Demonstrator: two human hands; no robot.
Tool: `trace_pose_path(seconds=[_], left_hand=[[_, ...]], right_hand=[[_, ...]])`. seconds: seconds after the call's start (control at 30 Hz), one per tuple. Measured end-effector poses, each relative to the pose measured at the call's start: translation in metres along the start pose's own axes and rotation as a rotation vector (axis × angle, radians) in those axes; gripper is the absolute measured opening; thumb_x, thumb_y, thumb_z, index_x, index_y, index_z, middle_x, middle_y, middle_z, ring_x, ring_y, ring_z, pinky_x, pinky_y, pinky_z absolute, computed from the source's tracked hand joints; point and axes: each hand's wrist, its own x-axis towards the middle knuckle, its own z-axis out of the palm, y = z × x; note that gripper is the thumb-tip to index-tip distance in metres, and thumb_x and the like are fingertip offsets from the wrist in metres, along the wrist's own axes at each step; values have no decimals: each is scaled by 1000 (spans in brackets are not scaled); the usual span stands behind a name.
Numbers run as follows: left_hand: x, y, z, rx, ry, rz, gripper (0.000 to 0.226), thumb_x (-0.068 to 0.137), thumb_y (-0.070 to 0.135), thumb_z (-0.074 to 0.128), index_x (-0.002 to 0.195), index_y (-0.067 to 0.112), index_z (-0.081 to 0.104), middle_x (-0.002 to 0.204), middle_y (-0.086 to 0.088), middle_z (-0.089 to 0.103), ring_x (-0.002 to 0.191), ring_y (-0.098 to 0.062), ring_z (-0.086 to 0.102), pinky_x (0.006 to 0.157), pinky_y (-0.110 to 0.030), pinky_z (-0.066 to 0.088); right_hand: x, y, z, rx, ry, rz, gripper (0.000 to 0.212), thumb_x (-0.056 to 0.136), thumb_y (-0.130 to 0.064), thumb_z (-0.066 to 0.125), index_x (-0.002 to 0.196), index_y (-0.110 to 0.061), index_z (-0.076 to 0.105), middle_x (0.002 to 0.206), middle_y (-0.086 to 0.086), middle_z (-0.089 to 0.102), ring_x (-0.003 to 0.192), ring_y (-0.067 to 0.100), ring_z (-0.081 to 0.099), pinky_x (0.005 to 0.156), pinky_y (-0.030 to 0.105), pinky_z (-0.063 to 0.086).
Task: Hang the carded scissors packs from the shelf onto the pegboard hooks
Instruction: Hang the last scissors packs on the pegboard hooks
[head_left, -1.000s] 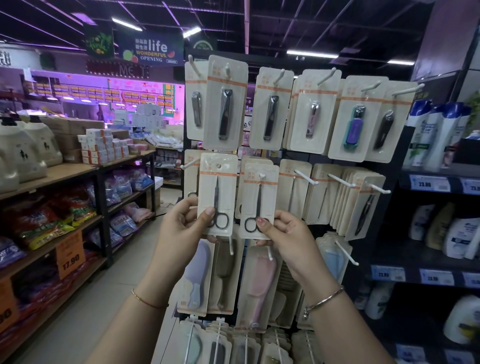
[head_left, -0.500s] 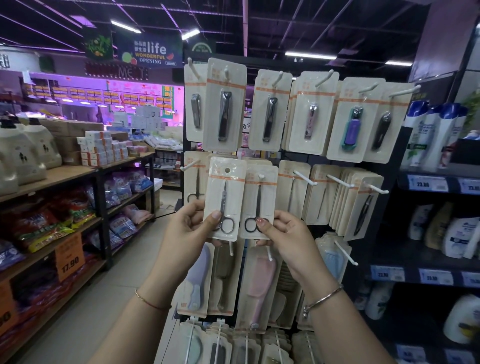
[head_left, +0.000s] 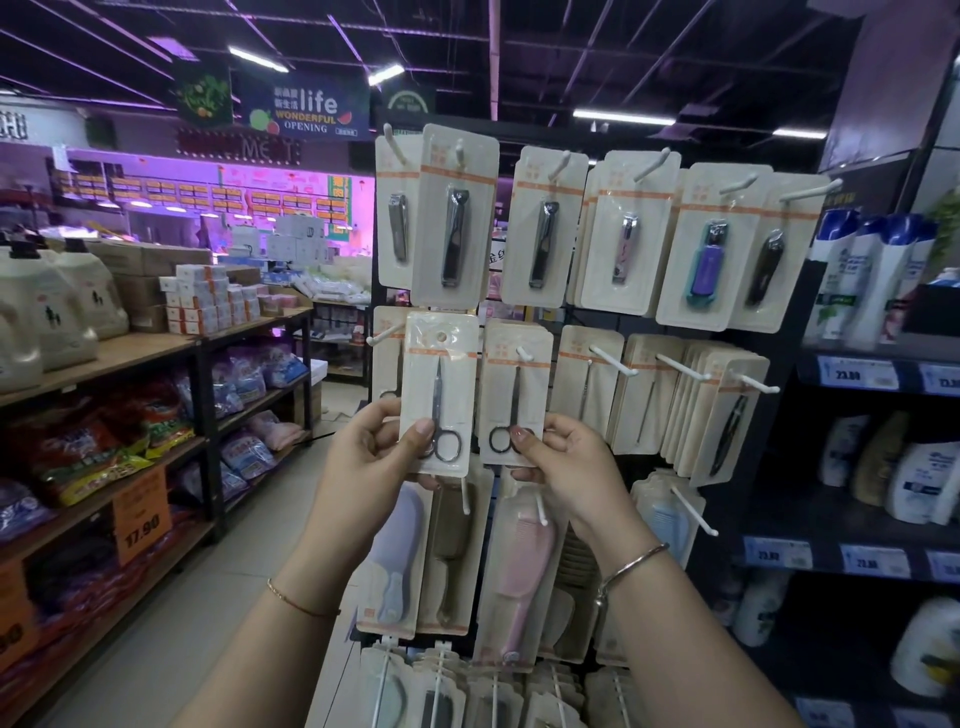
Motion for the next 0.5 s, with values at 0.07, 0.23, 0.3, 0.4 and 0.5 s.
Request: trace_pose_path(seconds=[0.07,0.23,0.3,0.4,0.5], left_hand=[[0,1,0,0,5,-3,24,91,5,56,112,-7,55,101,-34,67,74,-28,65,49,-24,56],[1,2,2,-2,12,18,19,91,4,56,108,-3,58,99,-32,68,72,-27,65,50,-25,57],[0,0,1,-1,1,24,16,91,4,56,104,-4,57,96,-32,68,70,-25,66,53,-27,58],[-4,-6,-2,46,-70,0,9,91,2,55,98,1,59,93,-23,71,73,-21,71,59,-27,60],[-8,-12,-4,48,-90,-39,8,91,2,55,96,5,60,93,-16,74,74,-20,73,59,-27,60]], right_hand=[[0,0,-1,-9,-1,-1,22,88,-10,66,106,2,63,97,12,72,66,9,66,58,21,59],[1,0,-1,-19,6,10,24,87,-11,66,108,2,62,101,13,72,65,9,65,59,21,59],[1,-1,-1,-13,6,8,22,87,-10,66,106,2,63,96,10,72,64,8,65,57,19,58],[1,-1,-2,-10,2,5,17,87,-10,66,102,-1,65,89,6,73,65,6,66,56,18,57],[0,-2,-3,-15,-7,-12,7,87,-10,66,94,-8,68,81,0,74,64,4,66,55,18,56]])
